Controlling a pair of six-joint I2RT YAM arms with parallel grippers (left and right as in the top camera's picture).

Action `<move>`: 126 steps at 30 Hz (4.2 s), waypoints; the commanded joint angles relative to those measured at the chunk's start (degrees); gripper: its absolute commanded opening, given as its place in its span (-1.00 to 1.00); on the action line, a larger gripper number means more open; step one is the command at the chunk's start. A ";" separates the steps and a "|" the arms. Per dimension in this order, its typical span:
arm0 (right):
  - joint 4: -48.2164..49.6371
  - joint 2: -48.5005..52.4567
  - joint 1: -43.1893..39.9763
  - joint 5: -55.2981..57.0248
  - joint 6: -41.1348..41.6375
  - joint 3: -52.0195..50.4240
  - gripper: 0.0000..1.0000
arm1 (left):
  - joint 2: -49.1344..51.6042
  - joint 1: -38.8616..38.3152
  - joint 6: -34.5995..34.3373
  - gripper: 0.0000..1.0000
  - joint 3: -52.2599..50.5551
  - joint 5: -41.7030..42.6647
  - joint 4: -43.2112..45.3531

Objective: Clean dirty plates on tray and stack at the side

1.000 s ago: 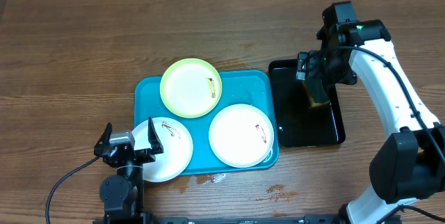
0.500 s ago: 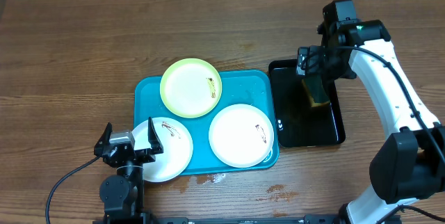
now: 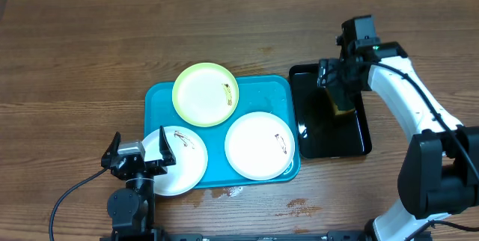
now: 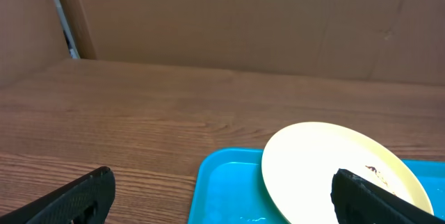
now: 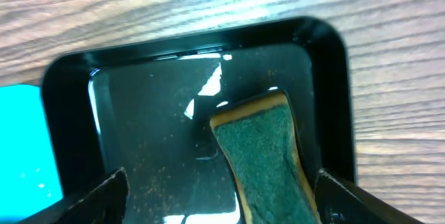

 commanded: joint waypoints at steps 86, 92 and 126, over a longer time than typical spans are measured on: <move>13.62 0.26 -0.04 0.50 -0.20 -13.11 0.61 | 97.88 -33.05 -26.53 -0.29 56.85 9.31 -41.64; 9.35 -0.44 -0.04 0.35 -0.20 -10.12 0.24 | 98.25 -32.79 -26.27 -0.34 56.92 9.49 -41.33; 7.65 -1.62 -0.04 -5.64 0.22 -14.12 -0.05 | 98.25 -32.63 -16.17 -0.72 56.89 2.01 -39.78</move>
